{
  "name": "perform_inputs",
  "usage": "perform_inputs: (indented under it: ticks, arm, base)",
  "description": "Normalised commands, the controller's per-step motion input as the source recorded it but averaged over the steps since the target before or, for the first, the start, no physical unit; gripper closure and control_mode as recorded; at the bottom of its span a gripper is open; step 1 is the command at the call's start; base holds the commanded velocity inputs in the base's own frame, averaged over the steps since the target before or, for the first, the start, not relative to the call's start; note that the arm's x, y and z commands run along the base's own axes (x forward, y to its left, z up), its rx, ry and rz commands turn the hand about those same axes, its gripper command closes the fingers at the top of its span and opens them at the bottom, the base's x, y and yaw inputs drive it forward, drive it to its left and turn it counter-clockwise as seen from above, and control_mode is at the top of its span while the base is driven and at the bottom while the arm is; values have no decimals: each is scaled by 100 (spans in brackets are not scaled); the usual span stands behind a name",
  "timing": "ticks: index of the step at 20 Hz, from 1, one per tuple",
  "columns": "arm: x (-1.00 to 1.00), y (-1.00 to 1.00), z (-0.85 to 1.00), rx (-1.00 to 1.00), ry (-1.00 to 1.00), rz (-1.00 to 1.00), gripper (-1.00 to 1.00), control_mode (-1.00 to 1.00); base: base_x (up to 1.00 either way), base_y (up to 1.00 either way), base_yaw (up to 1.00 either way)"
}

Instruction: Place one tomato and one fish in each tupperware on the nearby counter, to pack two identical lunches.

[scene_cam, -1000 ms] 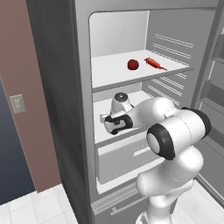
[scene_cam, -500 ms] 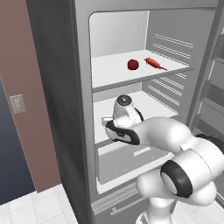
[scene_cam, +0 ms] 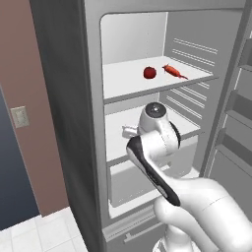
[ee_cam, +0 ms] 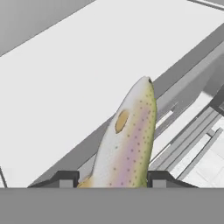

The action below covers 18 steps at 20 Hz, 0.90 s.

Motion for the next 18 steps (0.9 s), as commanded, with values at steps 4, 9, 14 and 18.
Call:
perform_inputs:
  ticks: [4,9,14,18]
  arm:
    - [-100,-18,99,18,1,-12,100,-100]
    - [-98,-19,89,19,4,-8,100,-100]
    - [-59,-7,35,12,2,-2,100,100]
    - [0,0,0,0,0,0,100,100]
  base:
    - [0,0,0]
    - [0,0,0]
    - [-40,0,-3]
    - [-100,0,-25]
